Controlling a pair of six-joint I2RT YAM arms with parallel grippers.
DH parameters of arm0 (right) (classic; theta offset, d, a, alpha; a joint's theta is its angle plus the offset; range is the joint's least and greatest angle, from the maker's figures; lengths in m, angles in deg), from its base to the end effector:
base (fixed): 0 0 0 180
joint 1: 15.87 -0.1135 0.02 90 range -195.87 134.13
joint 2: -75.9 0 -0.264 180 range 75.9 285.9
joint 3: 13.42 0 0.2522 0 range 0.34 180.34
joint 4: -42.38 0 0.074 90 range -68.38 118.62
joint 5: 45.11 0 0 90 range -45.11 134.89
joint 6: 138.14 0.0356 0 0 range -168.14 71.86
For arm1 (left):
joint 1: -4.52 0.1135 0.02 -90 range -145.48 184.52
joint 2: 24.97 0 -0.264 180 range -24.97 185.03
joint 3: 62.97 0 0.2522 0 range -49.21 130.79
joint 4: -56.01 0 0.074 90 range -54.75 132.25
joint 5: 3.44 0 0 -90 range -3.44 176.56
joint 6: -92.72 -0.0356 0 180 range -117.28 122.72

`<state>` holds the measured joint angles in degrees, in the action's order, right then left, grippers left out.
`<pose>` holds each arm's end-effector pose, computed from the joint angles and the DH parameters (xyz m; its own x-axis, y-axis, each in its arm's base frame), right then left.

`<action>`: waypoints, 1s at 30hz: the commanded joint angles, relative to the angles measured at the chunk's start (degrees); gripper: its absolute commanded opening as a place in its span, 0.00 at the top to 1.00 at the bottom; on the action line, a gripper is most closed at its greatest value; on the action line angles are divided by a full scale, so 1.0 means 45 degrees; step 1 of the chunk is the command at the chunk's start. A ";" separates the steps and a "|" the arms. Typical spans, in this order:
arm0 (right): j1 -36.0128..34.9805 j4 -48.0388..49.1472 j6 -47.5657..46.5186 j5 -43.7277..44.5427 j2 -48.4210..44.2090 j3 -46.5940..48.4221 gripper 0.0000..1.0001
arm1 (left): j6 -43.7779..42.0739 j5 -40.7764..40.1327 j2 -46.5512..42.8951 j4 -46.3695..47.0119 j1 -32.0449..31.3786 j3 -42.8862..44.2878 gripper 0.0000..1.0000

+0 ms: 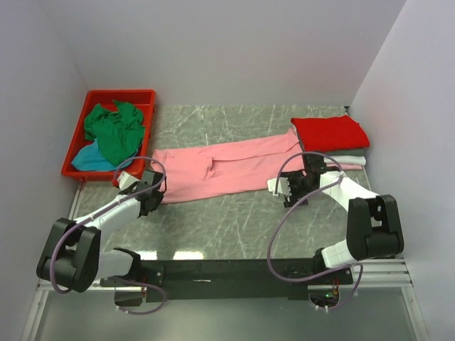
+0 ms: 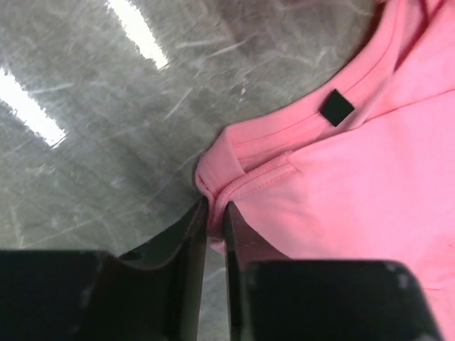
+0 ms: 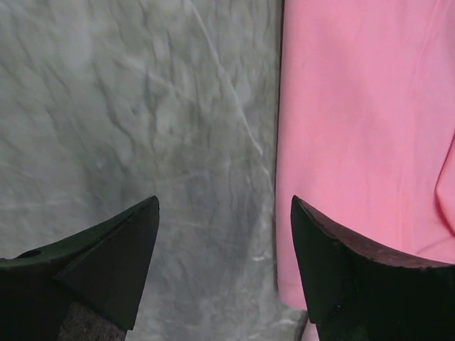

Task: Fold and stack the t-shirts
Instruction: Fold the tshirt

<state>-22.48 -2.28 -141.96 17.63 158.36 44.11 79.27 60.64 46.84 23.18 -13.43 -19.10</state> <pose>0.2474 0.0451 0.1699 0.3224 -0.8555 -0.4051 -0.9115 -0.1652 -0.3766 0.2066 -0.0506 0.1536 -0.2652 -0.8336 -0.4846 -0.7902 0.4759 -0.3862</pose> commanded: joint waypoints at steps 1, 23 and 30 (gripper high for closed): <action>0.0531 0.0848 -0.1241 0.0922 0.0542 0.0390 0.20 | -0.0779 0.0015 -0.0313 0.0818 0.0201 -0.0128 0.80; 0.0961 0.0091 -0.1123 0.1978 0.2481 0.1759 1.00 | -0.2109 0.1188 -0.1525 0.0879 0.0299 -0.0109 0.94; 0.1137 -0.3286 -0.1709 0.2055 -0.0351 0.0530 1.00 | -0.2403 0.1832 -0.2148 0.0391 0.0318 -0.0264 0.96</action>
<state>-18.09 -5.38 -147.91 26.76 163.56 48.50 70.00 67.00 39.91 25.54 -12.16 -20.00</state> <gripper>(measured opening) 0.009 0.096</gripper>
